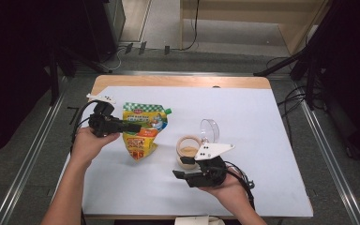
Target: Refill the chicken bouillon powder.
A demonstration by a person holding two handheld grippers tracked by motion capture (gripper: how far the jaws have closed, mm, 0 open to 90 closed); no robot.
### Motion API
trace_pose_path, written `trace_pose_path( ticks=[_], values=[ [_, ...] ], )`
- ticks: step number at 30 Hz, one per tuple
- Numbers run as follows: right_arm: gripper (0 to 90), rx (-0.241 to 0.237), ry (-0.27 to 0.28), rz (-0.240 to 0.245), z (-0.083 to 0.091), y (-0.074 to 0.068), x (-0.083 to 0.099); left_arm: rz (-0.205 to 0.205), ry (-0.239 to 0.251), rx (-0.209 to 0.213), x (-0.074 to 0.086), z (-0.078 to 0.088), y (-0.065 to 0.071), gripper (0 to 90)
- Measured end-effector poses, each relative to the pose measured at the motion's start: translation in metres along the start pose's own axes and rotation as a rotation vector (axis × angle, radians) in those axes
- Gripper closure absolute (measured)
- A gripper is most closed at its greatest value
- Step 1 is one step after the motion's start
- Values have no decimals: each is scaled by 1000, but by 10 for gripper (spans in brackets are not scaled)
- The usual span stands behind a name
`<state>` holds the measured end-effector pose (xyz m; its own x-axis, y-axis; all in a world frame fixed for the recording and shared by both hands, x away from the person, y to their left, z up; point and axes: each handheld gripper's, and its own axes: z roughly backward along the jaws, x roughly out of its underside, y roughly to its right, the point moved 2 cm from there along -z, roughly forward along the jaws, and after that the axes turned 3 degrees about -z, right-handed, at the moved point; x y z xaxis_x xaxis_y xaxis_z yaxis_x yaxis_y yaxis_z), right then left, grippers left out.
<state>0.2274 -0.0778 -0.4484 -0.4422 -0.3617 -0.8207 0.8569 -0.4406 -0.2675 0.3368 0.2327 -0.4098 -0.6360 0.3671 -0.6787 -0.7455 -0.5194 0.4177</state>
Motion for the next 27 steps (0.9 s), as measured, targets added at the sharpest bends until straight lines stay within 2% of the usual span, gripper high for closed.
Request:
trace_pose_path(
  ticks=[2,6,10,13,22,27],
  values=[
    [489,3,-3,-4,0,0,0,-10,-3,4,2,1,1,796],
    [501,7,-6,3,0,1,0,-18,23,15,5,7,0,759],
    [516,6,-17,9,0,2,0,-38,37,10,7,13,0,684],
    [525,11,-24,17,-1,4,0,-37,52,-5,6,17,0,659],
    [547,25,-37,4,4,5,-2,-59,50,-43,5,24,3,533],
    [572,26,-44,-7,9,6,-4,-66,64,-75,7,36,4,499]
  ],
)
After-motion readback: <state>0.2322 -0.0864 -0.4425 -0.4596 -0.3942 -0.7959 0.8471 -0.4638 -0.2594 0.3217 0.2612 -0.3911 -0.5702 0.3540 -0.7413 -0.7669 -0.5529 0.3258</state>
